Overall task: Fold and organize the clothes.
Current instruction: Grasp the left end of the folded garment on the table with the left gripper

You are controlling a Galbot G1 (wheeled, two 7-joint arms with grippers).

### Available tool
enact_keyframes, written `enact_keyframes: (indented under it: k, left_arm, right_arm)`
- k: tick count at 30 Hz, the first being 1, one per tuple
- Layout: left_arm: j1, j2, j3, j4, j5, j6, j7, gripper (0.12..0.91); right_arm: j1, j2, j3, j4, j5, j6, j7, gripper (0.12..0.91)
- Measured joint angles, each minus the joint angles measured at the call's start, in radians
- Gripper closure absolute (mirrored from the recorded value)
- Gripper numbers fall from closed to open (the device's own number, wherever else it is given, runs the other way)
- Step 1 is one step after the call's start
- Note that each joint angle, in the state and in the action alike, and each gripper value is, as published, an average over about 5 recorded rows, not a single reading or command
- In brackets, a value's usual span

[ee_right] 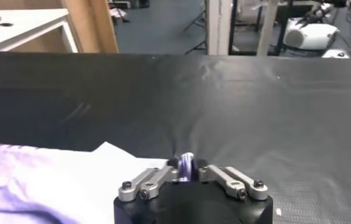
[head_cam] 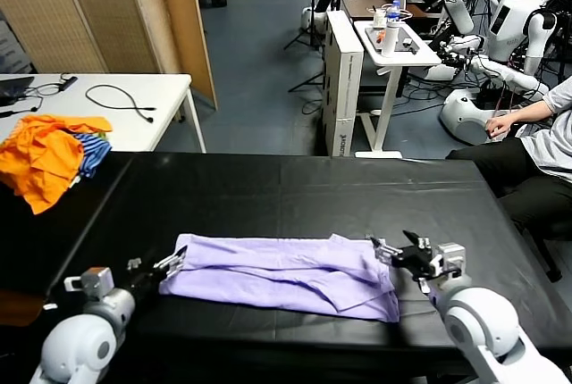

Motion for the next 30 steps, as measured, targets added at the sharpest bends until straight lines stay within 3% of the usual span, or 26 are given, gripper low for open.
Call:
enact_keyframes:
  k: [3,5,10,18,25,30]
  left_arm:
    - [0.029,-0.006,-0.025,-0.021,-0.005,-0.002,0.002,0.193]
    - [0.049,-0.017,-0.042,-0.034,-0.006,-0.004,0.004,0.14]
    - [0.091,-0.063,-0.069,-0.047,0.015,-0.018,0.009,0.124]
    - [0.099,-0.141,-0.071,-0.027,0.042,-0.034,0.016,0.126]
    - [0.104,-0.169,-0.064,-0.009,0.056,-0.045,0.033,0.243]
    - [0.105,-0.18,-0.058,-0.006,0.056,-0.044,0.038,0.473]
  right_arm:
    - [-0.025,-0.027,0.031,0.027,0.004,0.012,-0.02,0.145]
    - [-0.042,-0.04,0.053,0.044,0.003,0.021,-0.034,0.127]
    - [-0.085,-0.064,0.101,0.083,-0.002,0.038,-0.063,0.119]
    - [-0.108,-0.072,0.116,0.109,-0.014,0.039,-0.069,0.118]
    - [-0.118,-0.071,0.119,0.123,-0.029,0.035,-0.072,0.118]
    - [-0.122,-0.068,0.122,0.125,-0.042,0.036,-0.079,0.118]
